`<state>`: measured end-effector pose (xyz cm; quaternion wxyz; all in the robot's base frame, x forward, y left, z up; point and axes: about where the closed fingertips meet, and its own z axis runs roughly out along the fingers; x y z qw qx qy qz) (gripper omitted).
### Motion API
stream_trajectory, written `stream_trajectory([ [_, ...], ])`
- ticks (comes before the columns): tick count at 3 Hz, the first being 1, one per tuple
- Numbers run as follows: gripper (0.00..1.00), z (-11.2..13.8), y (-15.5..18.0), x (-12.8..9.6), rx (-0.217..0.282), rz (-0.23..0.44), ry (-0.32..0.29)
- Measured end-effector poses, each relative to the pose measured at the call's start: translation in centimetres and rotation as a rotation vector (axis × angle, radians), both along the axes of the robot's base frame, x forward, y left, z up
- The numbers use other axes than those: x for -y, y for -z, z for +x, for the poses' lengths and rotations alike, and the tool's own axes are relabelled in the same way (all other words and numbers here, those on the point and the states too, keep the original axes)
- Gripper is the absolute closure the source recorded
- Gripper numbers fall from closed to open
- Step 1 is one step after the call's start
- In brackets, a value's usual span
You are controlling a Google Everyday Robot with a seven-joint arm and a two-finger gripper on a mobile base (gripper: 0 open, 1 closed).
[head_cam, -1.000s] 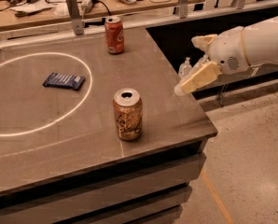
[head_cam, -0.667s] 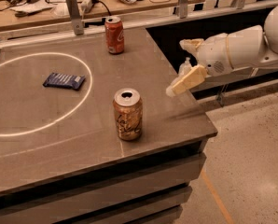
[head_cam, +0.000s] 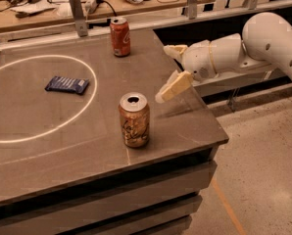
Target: Move rxbar blueberry near coke can
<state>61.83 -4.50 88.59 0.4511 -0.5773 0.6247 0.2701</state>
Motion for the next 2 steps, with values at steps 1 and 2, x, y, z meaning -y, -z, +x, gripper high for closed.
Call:
stream_trajectory([
  [1, 0.0, 0.5, 0.7, -4.2, 0.014, 0.063, -0.063],
  [2, 0.0, 0.7, 0.6, -6.6, 0.026, 0.097, -0.085],
])
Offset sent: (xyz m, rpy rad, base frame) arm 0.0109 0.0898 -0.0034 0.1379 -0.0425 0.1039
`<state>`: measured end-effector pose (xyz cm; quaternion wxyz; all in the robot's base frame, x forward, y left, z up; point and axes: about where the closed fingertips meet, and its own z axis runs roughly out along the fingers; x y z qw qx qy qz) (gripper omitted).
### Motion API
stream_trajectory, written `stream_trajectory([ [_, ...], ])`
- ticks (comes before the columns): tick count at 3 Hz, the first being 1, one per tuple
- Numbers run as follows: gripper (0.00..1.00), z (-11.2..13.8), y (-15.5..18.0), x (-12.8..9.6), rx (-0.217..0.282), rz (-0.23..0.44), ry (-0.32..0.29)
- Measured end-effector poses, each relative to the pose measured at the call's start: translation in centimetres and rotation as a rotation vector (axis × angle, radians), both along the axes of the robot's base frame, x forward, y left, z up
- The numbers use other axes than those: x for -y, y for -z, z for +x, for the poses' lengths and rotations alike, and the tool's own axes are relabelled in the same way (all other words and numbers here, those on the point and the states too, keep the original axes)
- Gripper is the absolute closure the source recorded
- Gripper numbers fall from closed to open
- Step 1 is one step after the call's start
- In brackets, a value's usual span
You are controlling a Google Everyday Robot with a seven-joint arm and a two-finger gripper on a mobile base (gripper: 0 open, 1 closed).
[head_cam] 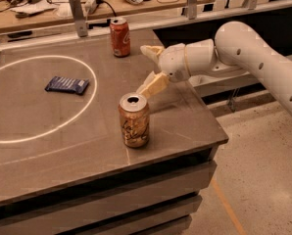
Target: Move rxbar blueberry near coke can
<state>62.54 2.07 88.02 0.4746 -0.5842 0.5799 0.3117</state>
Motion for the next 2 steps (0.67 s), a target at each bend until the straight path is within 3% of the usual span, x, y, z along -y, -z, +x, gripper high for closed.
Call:
stream_trajectory([
  [2, 0.0, -0.2, 0.6, -5.1, -0.025, 0.045, -0.018],
])
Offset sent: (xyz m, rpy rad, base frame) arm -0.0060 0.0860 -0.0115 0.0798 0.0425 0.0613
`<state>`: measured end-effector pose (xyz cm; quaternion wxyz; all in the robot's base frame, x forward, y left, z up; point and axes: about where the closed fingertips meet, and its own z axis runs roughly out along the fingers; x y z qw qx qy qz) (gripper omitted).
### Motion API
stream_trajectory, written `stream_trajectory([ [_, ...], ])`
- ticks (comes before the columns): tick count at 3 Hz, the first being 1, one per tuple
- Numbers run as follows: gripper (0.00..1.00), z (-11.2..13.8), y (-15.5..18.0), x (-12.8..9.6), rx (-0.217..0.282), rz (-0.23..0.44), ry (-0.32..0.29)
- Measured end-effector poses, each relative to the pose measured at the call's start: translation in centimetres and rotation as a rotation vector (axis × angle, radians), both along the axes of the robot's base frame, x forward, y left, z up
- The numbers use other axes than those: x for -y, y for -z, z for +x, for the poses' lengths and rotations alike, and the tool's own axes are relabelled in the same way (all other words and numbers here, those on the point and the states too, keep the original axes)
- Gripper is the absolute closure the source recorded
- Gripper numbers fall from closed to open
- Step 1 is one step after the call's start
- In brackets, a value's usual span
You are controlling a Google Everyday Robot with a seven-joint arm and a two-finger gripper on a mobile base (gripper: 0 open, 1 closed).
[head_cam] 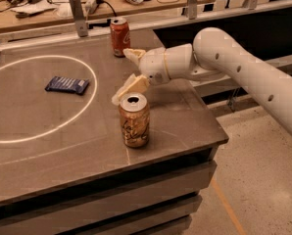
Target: Move rxbar blueberry near coke can
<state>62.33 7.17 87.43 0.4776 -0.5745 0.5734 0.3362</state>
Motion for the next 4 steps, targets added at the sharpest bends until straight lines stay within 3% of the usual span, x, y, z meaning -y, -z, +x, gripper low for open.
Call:
stream_trajectory([
  [2, 0.0, -0.6, 0.5, -4.4, -0.02, 0.039, -0.066],
  [4, 0.0, -0.3, 0.9, -5.9, -0.041, 0.03, -0.05],
])
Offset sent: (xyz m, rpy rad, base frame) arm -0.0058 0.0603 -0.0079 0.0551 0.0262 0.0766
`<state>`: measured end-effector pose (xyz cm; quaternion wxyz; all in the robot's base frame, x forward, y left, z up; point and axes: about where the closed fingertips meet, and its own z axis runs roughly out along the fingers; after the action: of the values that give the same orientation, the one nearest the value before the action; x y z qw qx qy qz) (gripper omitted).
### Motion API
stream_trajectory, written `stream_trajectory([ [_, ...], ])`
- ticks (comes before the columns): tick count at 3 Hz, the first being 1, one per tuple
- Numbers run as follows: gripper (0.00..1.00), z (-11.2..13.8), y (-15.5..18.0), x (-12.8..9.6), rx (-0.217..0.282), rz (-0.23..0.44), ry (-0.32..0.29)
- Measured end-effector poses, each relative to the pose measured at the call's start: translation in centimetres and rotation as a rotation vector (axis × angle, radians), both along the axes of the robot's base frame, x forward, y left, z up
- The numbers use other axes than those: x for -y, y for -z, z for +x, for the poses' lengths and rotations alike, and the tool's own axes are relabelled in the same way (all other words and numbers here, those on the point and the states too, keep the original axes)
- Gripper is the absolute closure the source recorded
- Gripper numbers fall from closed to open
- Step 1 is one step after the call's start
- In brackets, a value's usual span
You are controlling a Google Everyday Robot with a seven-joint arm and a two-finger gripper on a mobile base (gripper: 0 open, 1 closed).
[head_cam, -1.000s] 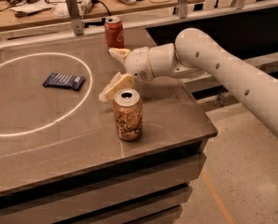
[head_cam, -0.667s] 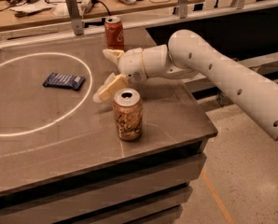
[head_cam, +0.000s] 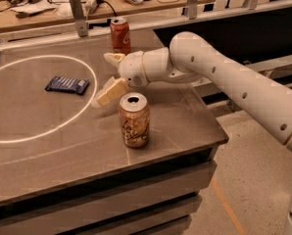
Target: Move rxbar blueberry near coke can
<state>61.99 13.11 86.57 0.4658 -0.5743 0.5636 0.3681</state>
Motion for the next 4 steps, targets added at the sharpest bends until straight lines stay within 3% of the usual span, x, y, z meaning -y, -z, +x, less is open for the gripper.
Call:
stream_trajectory([
  [4, 0.0, 0.7, 1.7, -2.8, -0.051, -0.089, 0.036],
])
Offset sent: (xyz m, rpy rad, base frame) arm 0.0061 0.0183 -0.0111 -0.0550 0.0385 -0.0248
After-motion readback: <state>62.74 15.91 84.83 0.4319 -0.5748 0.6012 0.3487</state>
